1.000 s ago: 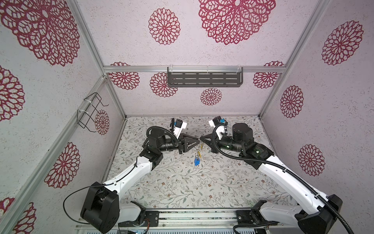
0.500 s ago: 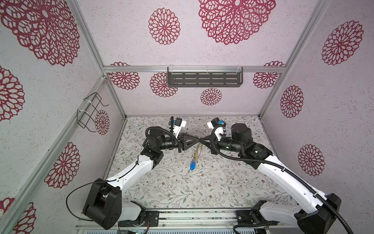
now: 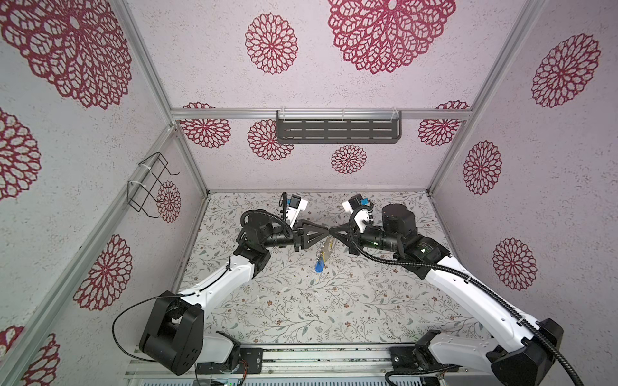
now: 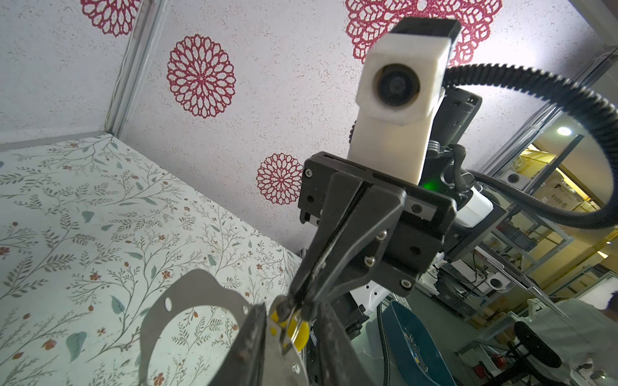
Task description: Remove the keys from the keyring
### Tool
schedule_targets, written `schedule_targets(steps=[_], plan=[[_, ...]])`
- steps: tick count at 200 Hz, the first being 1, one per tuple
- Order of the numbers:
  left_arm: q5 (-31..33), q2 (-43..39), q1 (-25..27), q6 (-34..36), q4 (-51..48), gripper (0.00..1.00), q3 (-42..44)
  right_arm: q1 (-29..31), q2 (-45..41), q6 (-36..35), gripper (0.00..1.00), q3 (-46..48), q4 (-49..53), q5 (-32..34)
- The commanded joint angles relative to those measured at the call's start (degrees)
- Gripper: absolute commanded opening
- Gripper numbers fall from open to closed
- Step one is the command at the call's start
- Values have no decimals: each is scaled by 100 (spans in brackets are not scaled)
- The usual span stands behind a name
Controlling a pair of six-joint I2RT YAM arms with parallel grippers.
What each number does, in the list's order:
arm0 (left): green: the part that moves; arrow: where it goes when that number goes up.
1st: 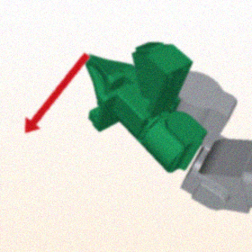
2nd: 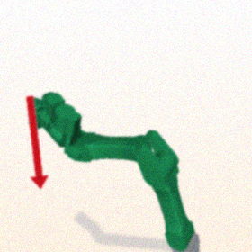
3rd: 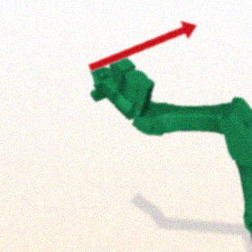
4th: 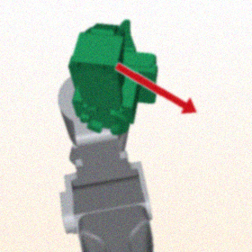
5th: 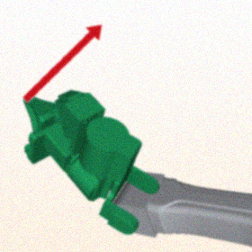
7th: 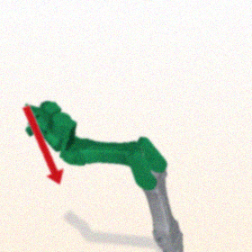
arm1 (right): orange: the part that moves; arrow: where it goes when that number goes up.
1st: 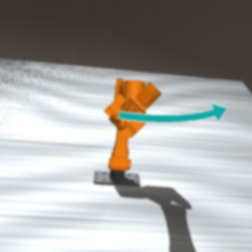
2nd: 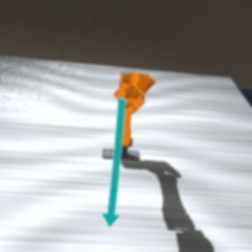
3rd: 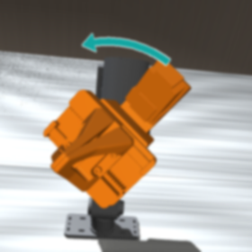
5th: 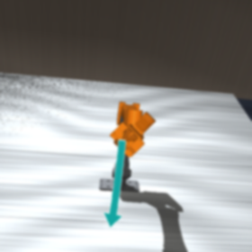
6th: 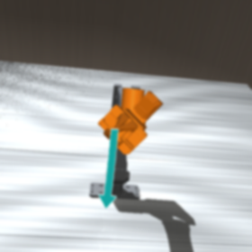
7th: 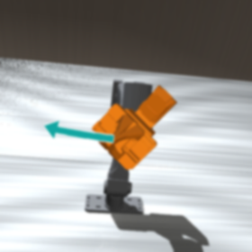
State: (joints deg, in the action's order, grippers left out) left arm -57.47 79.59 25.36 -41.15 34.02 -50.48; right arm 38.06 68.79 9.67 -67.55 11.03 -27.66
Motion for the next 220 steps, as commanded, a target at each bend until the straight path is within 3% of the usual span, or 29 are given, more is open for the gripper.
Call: schedule_targets(steps=[1, 42, 156, 220], plan=[[7, -144, -116, -75, 277, 33, 171, 27, -156, 43, 0, -109, -364, -9], [-47, -90, -136, -324, 589, 27, 230, 26, -121, 129, 0, -135, -457, -96], [-187, 387, -103, -1309, 2008, 22, 333, 43, -76, 170, 0, -181, -487, -153], [-51, 368, -101, -1115, 1806, 19, 417, 43, -86, 154, 0, -194, -479, -96]])
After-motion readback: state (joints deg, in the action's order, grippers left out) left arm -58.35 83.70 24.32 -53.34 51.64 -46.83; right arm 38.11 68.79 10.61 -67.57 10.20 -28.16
